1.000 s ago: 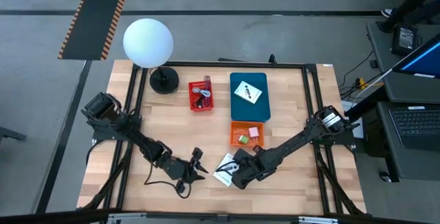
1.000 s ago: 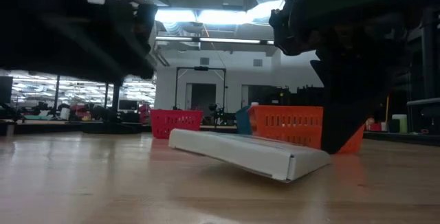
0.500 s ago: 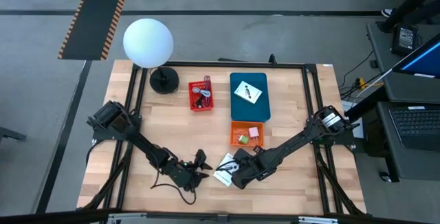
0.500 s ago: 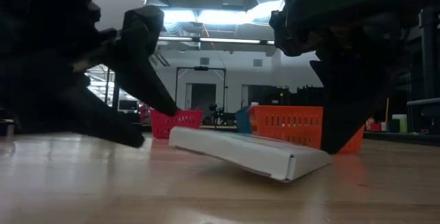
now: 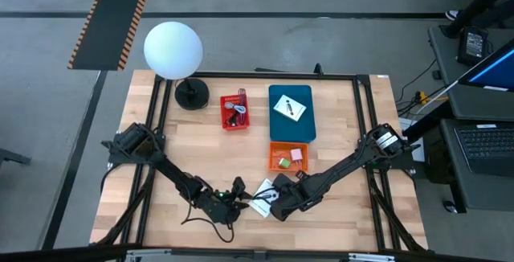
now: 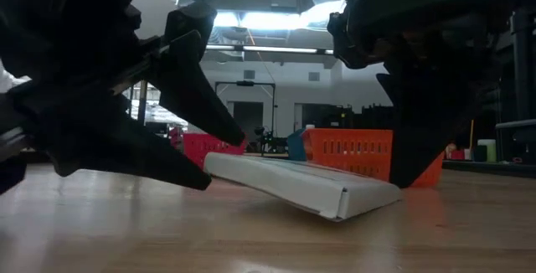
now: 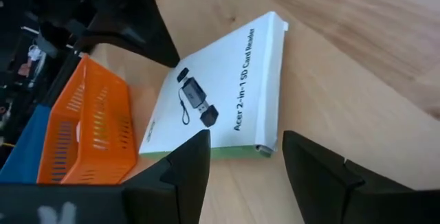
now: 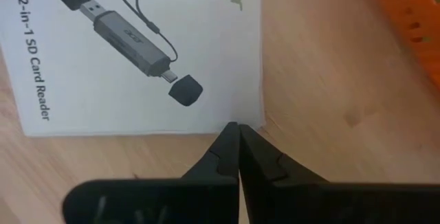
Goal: Pick and place items into bin
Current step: Put the white card reader box into the blue bin
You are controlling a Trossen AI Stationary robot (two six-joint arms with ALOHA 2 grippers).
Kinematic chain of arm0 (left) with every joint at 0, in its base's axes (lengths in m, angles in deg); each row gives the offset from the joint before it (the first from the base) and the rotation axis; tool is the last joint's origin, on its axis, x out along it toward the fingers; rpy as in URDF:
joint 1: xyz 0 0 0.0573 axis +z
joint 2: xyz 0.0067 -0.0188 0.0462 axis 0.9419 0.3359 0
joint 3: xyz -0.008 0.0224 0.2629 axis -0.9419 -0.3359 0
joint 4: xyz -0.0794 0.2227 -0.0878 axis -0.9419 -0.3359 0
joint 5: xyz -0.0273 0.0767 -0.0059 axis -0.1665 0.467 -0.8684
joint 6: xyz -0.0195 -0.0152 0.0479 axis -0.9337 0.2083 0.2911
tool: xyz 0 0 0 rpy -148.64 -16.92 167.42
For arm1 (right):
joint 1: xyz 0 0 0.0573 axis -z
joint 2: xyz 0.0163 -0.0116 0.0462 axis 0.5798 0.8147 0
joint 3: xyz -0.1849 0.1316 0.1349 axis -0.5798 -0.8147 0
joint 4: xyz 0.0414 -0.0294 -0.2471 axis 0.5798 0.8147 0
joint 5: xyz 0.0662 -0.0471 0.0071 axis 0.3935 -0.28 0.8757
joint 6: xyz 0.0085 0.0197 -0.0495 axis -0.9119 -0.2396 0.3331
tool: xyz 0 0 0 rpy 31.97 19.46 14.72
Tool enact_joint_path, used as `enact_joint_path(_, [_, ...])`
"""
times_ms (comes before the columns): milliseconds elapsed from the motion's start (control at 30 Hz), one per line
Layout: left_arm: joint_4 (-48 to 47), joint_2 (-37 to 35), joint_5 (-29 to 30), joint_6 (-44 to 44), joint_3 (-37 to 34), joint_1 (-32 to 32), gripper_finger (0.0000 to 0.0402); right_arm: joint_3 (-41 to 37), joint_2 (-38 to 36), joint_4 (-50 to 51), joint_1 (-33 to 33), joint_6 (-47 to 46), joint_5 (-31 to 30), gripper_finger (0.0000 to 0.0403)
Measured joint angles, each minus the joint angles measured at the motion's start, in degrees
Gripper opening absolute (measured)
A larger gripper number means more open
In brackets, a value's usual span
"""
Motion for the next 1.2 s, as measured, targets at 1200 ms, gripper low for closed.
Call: enact_joint_path(1200, [5.12, 0.46, -4.32, 15.86, 0.0, 2.25, 0.0107, -0.04, 0.02, -0.17, 0.07, 0.26, 1.61, 0.0])
